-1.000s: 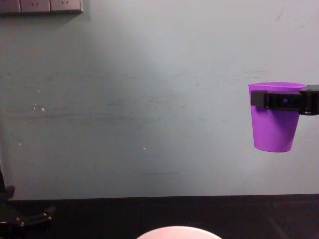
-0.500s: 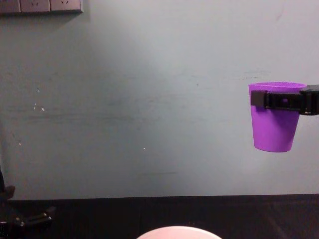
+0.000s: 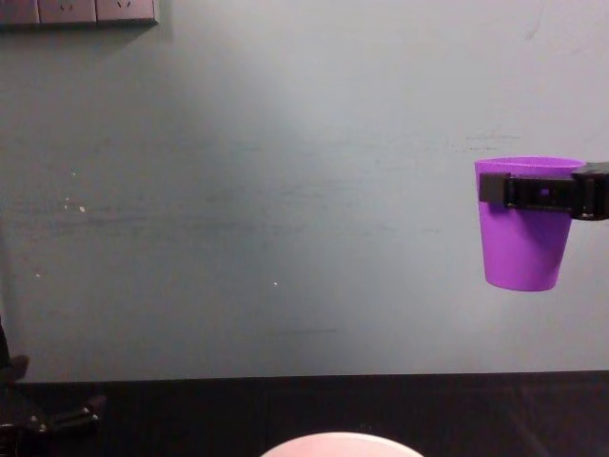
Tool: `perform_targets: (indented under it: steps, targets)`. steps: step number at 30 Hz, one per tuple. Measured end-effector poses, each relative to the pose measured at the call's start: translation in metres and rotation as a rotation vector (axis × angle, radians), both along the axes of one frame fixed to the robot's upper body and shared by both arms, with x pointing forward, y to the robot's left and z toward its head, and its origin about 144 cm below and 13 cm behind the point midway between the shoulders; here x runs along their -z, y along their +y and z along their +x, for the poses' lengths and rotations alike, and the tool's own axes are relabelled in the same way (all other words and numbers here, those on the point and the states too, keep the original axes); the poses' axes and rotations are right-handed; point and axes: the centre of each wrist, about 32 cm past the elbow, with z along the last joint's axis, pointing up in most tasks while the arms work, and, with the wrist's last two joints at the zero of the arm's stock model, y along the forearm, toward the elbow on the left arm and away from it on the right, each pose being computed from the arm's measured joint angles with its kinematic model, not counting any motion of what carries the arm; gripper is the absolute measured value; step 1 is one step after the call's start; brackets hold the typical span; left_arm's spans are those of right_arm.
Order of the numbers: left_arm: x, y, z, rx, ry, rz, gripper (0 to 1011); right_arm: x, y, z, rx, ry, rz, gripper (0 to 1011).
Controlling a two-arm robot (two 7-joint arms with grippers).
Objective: Pick up the cup and pour the mung beans from the cup into the bowl.
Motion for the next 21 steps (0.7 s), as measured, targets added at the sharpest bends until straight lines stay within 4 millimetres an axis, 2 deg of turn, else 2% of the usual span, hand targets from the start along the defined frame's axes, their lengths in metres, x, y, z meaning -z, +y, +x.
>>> perform_targets:
  steps: [21]
  targets:
    - [0.0,0.0,0.0,0.0,0.0,0.0,1003,0.0,0.0,0.0,0.0,0.0,0.0,723]
